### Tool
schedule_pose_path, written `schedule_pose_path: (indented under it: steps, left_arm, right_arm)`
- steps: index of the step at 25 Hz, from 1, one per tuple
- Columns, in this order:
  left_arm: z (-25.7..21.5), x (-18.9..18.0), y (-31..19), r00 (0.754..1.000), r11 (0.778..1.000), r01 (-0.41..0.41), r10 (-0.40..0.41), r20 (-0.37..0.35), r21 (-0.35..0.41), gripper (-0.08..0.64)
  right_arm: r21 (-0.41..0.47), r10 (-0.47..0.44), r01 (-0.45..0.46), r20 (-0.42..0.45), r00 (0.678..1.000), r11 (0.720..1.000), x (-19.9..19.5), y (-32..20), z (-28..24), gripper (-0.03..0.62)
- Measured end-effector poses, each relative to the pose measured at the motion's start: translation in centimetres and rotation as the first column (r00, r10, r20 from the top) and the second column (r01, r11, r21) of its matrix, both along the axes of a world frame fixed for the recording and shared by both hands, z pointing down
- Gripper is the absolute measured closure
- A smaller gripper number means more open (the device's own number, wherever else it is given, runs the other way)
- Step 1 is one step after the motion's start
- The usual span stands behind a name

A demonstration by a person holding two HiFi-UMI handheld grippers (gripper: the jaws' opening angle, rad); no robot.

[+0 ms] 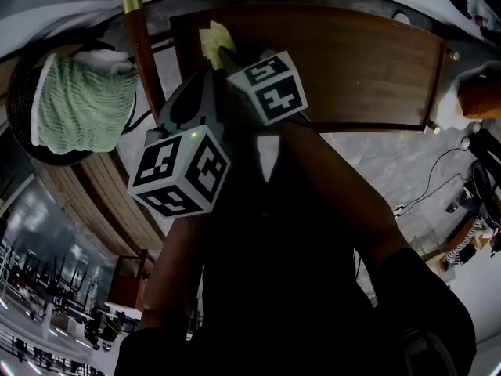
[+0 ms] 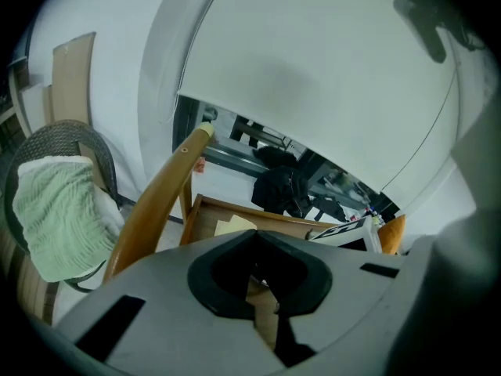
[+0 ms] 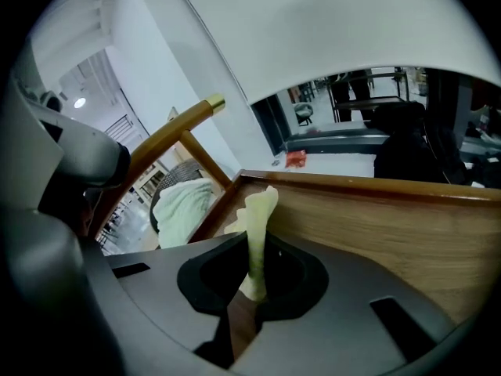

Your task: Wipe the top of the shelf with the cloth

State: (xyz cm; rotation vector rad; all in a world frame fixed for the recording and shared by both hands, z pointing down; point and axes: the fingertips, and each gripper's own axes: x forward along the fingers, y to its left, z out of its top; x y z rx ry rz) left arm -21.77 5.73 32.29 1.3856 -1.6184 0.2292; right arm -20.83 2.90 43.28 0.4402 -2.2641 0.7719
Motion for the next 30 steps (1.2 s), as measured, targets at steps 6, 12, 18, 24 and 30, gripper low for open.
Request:
schedule_pose_path:
  steps: [6, 12, 18, 24, 30]
  left_arm:
    - [3.2, 3.5, -0.4, 0.998, 0.998, -0.053, 0.054, 0.02, -0.037, 0.549]
    - [4.8, 5.9, -1.6, 0.996, 0.995, -0.083, 0.085, 0.031, -0.048, 0.549]
    - [5.6, 9.2, -3.5, 0.993, 0.993, -0.114, 0.115, 0.033, -0.043, 0.549]
    - [6.3, 12.4, -5.1, 0.989, 0.989, -0.144, 0.145, 0.037, -0.037, 0.549]
    - [6.4, 16.2, -6.9, 0.983, 0.983, -0.18, 0.181, 0.027, -0.03, 0.549]
  right_arm:
    - [-0.007, 0.031, -0.031, -0.018, 0.999, 0.999, 3.6, -0.9, 0.1, 0.551]
    - [-0.007, 0.063, -0.063, -0.025, 0.998, 0.998, 6.7, -2.1, 0.1, 0.551]
    - [0.004, 0.088, -0.088, -0.034, 0.995, 0.996, 10.6, -3.7, 0.0, 0.551]
    - [0.041, 0.131, -0.129, -0.045, 0.99, 0.991, 14.8, -5.8, 0.1, 0.551]
    - [0.056, 0.177, -0.174, -0.059, 0.983, 0.983, 19.5, -7.7, -0.3, 0.551]
